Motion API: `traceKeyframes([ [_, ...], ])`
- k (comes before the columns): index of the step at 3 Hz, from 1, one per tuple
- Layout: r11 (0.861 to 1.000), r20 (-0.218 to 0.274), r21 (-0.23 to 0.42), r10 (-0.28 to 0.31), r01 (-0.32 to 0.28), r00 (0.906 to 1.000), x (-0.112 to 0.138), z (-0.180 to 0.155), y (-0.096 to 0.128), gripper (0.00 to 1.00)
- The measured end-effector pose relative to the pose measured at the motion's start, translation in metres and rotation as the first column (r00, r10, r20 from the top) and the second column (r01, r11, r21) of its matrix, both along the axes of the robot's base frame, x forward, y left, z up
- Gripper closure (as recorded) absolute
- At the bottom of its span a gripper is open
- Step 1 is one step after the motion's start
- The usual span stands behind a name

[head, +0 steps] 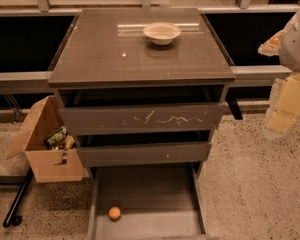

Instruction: Pick orange from bottom drawer and place on counter

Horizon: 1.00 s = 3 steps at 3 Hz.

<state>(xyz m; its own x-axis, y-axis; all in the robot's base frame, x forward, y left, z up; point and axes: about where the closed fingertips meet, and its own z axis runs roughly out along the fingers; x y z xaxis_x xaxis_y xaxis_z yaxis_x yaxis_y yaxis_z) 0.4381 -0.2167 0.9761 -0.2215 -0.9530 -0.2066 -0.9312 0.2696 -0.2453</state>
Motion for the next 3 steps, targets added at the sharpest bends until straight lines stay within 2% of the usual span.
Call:
traceKeyframes([
  [1, 1.0, 0.008, -0.006, 0.002, -0.002, 1.0, -0.001, -0.003, 0.005, 0.0],
  [2, 0.997, -0.019, 0.037, 0.068, -0.067, 0.9975, -0.005, -0.047, 0.043, 0.0],
  [3, 0.977, -0.088, 0.154, 0.165, -0.15, 0.9824, -0.015, -0.149, 0.107, 0.0],
])
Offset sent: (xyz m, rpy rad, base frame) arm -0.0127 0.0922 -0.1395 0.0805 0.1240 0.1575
